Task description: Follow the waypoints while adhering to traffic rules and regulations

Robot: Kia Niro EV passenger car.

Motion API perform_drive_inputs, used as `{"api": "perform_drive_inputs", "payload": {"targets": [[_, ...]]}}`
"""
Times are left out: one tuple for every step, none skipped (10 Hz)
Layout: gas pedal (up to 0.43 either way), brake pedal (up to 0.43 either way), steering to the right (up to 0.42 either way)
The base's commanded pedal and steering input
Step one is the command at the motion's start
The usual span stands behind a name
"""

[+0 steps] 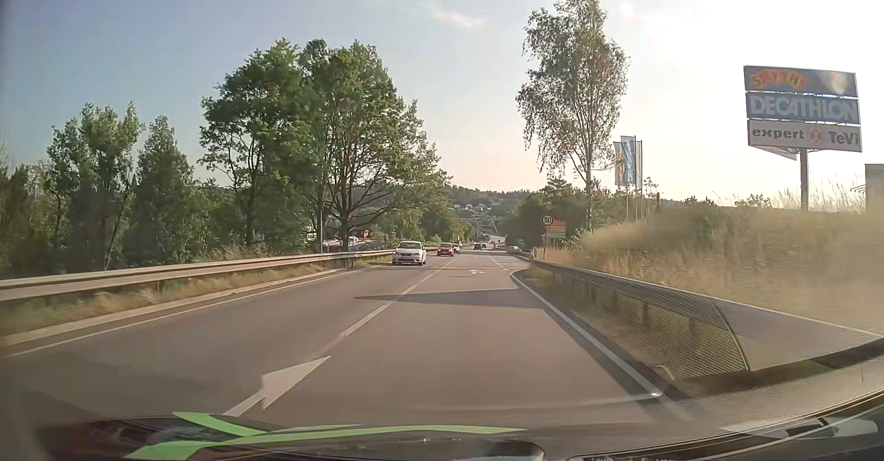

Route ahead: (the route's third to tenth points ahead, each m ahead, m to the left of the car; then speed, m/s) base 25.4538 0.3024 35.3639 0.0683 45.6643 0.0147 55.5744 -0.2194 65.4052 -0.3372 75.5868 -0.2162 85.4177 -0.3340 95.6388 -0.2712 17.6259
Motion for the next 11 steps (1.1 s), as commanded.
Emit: {"api": "perform_drive_inputs", "payload": {"targets": [[0.067, 0.000, 0.000], [0.079, 0.000, 0.000], [0.087, 0.000, 0.002], [0.087, 0.000, 0.004], [0.087, 0.000, 0.004], [0.087, 0.000, 0.004], [0.087, 0.000, 0.004], [0.098, 0.000, 0.004], [0.098, 0.000, 0.004], [0.110, 0.000, 0.003], [0.110, 0.000, 0.004]]}}
